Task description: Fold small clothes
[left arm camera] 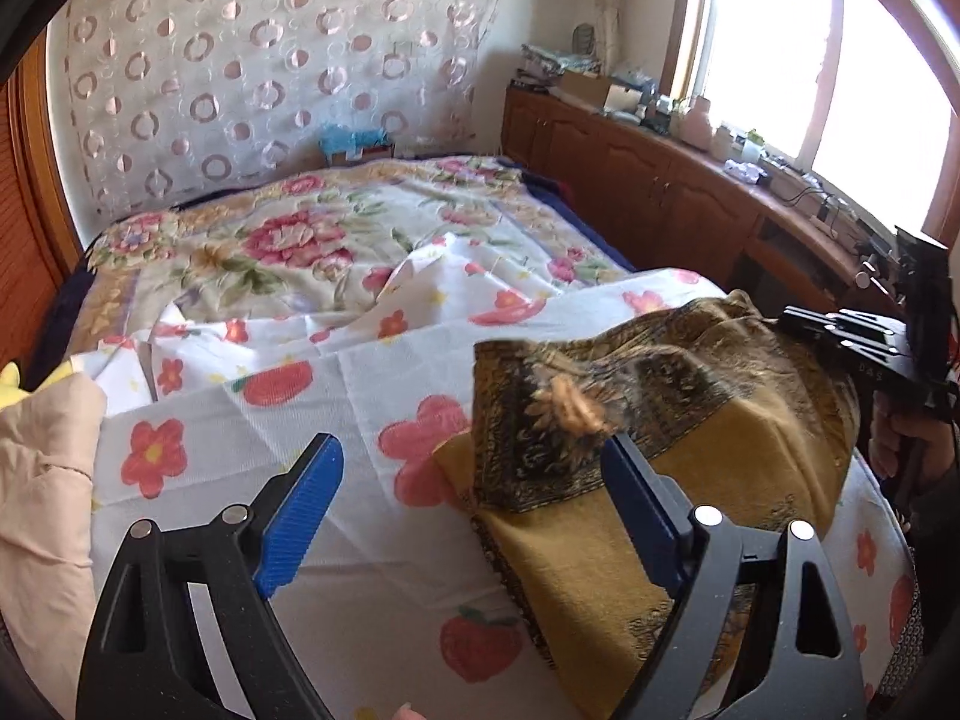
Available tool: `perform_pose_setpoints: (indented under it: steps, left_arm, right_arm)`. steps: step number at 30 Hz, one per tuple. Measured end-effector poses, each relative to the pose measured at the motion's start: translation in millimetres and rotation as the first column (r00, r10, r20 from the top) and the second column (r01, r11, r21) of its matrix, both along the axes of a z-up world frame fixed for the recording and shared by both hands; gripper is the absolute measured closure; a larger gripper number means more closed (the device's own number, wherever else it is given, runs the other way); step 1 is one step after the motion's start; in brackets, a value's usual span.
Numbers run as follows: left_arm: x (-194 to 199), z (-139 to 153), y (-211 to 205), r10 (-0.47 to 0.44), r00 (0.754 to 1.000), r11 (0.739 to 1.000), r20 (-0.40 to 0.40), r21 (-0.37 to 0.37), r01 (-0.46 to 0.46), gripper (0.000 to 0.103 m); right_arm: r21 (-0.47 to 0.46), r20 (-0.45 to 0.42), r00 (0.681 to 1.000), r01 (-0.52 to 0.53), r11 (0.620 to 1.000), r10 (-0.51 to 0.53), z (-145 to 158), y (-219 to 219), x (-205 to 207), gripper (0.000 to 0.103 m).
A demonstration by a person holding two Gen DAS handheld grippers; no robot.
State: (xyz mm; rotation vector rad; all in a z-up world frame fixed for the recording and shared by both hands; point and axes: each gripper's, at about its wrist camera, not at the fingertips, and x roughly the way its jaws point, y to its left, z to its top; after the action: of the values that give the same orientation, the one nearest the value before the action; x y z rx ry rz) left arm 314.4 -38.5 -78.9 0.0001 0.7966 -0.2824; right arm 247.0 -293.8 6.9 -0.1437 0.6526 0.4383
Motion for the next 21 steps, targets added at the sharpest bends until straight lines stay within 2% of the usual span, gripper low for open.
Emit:
perform_pose_setpoints:
  steps: [2, 3, 5, 8, 13, 16, 18, 21]
  left_arm:
    - [6, -9, 0, 0.001, 0.999, 1.000, -0.035, 0.004, -0.001, 0.015]
    - [7, -13, -2, 0.001, 0.999, 1.000, -0.049, 0.009, -0.001, 0.015]
    - [14, -21, -4, -0.002, 0.997, 1.000, -0.074, 0.022, 0.004, 0.015]
    - [21, -29, -4, 0.010, 0.995, 0.999, -0.095, 0.054, -0.005, 0.015]
    - [27, -34, -5, 0.005, 0.993, 0.999, -0.121, 0.053, 0.001, 0.015]
    - [29, -40, -4, -0.006, 0.989, 0.999, -0.150, 0.036, 0.011, 0.015]
    - [28, -40, -4, -0.009, 0.990, 0.999, -0.142, 0.035, 0.014, 0.015]
    - [29, -38, -6, -0.028, 0.989, 1.000, -0.144, 0.009, 0.029, 0.015]
  right_arm:
    - [-0.016, -0.005, 1.000, 0.006, 1.000, -0.006, -1, 2, 0, 0.084]
    - [-0.025, -0.011, 1.000, 0.004, 1.000, -0.004, -2, 3, 0, 0.079]
    - [-0.037, -0.030, 1.000, -0.005, 0.999, 0.004, -4, 4, 2, 0.062]
    - [-0.071, -0.080, 0.997, -0.009, 0.997, 0.003, -12, 8, 11, 0.055]
    - [-0.060, -0.123, 0.992, 0.017, 0.998, -0.025, -16, 2, 33, 0.042]
    - [-0.028, -0.162, 0.987, 0.012, 1.000, -0.017, -17, 1, 43, 0.041]
    - [-0.016, -0.174, 0.985, -0.009, 1.000, 0.006, -16, 2, 47, 0.042]
    - [-0.005, -0.184, 0.981, -0.057, 0.998, 0.055, -15, 4, 50, 0.057]
